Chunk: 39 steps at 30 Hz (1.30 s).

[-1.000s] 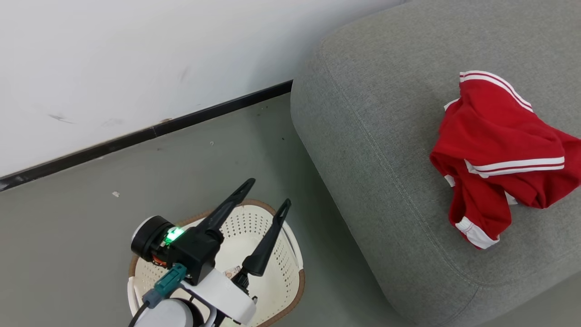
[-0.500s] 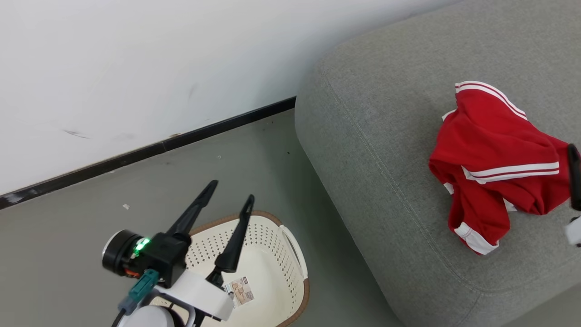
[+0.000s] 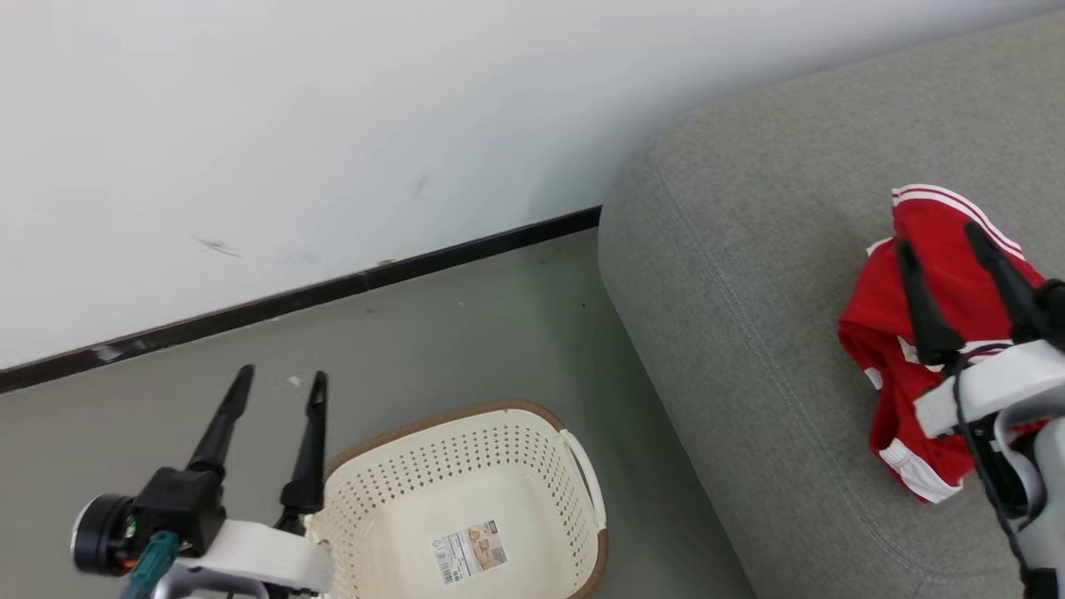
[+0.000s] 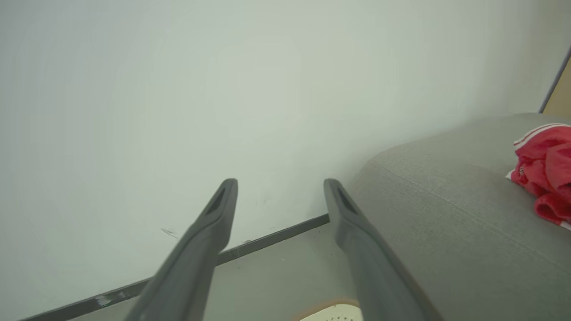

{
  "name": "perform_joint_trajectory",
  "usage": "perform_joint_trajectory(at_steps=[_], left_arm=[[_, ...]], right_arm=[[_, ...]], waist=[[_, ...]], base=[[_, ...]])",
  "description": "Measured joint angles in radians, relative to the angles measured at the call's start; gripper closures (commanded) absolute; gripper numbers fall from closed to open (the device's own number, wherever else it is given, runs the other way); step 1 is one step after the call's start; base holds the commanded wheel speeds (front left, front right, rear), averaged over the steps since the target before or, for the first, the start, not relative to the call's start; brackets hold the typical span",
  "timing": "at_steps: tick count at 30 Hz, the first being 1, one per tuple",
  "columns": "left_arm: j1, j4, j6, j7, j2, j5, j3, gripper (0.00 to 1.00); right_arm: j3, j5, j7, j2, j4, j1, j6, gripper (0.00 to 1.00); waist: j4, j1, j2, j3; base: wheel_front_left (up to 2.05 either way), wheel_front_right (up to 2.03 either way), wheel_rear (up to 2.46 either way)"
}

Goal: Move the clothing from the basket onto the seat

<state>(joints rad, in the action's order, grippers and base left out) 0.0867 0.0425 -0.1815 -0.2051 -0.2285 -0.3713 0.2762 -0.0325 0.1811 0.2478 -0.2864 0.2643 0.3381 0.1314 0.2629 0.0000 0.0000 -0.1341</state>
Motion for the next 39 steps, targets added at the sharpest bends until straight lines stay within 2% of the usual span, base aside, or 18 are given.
perform_joint_trajectory(at_steps=[8, 13, 20, 27, 39], left_arm=[[-0.072, -0.024, -0.040, -0.023, 0.000, -0.032, -0.077, 0.00], [-0.100, -0.032, -0.045, -0.030, 0.000, -0.035, -0.100, 0.00], [-0.144, -0.046, -0.052, -0.035, 0.002, -0.052, -0.112, 0.00], [-0.161, -0.052, -0.053, -0.040, 0.009, -0.052, -0.117, 0.00], [-0.182, -0.070, -0.039, -0.043, 0.024, -0.049, -0.083, 0.00]], right_arm=[[-0.081, -0.048, 0.000, 0.049, -0.034, 0.001, 0.000, 0.00], [-0.089, -0.058, 0.000, 0.074, -0.040, -0.004, 0.000, 0.00], [-0.073, -0.072, 0.000, 0.125, -0.061, -0.061, 0.000, 0.00], [-0.013, -0.104, 0.000, 0.188, -0.074, -0.170, 0.000, 0.00], [0.024, -0.135, 0.000, 0.238, -0.153, -0.366, 0.000, 0.00]], waist=[[-0.060, 0.0000, 0.0000, 0.039], [-0.097, 0.0000, 0.0000, 0.063], [-0.139, 0.0000, 0.0000, 0.091], [-0.183, 0.0000, 0.0000, 0.125], [-0.245, 0.0000, 0.0000, 0.182]], base=[[0.00, 0.00, 0.00], [0.00, 0.00, 0.00], [0.00, 0.00, 0.00], [0.00, 0.00, 0.00], [0.00, 0.00, 0.00]])
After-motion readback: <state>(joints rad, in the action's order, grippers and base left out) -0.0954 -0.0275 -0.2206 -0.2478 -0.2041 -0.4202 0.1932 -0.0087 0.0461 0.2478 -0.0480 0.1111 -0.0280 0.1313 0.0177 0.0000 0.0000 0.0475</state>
